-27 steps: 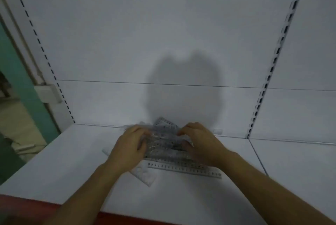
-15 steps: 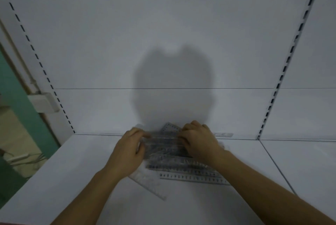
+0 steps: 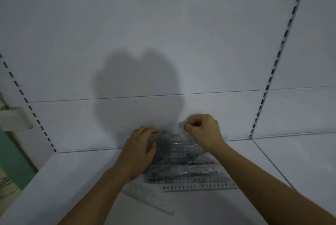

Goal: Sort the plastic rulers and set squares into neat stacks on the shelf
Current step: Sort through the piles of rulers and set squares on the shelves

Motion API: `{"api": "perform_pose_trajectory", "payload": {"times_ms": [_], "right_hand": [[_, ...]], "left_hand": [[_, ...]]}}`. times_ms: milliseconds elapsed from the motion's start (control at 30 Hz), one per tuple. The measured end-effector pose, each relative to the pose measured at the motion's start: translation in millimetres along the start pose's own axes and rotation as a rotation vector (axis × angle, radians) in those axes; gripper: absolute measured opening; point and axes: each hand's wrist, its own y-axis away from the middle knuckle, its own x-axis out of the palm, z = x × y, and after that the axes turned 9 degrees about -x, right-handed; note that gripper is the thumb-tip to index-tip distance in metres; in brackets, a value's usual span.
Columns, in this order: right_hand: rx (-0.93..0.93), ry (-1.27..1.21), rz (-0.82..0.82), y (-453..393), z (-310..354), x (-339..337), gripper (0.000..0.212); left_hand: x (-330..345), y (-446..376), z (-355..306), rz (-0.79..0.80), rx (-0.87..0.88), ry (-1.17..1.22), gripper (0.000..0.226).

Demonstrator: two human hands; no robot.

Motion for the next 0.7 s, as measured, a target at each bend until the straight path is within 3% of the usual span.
{"api": "perform_pose_trajectory", "payload": {"times_ms": [100, 267, 367, 467, 533, 600, 700], "right_hand": [[0.035, 0.004, -0.015, -5.5, 0.0, -1.9, 0.016], [-0.129, -0.047, -0.08, -9.1, 4.1, -7.0, 0.014], [-0.124, -0.196, -0.11, -10.0, 8.6, -11.1, 0.018], [-0.074, -0.222, -0.104, -4.5, 6.5, -8.0, 0.008], [-0.041, -0.082, -0.007, 3.8, 4.0, -5.7, 0.019], [-0.147, 0.083, 0.209, 14.1, 4.5, -2.9, 0.01], [-0.279, 0.417, 0.54, 27.2, 4.9, 8.8, 0.019]], "left_hand": [[1.3, -5.9, 1.7, 0.033, -0.005, -0.002, 0.033], [-1.5, -17.2, -1.6, 0.019, 0.036, -0.015, 0.04], [-6.0, -18.4, -9.9, 0.03, 0.067, 0.001, 0.024], [-14.2, -17.6, -9.9, 0.047, 0.027, -0.011, 0.017], [-21.9, -13.2, -4.5, 0.038, -0.016, 0.069, 0.02], [-27.4, -5.2, 1.1, 0.041, -0.077, 0.188, 0.021], [-26.7, 10.4, 8.1, 0.061, -0.171, 0.289, 0.023]]}}
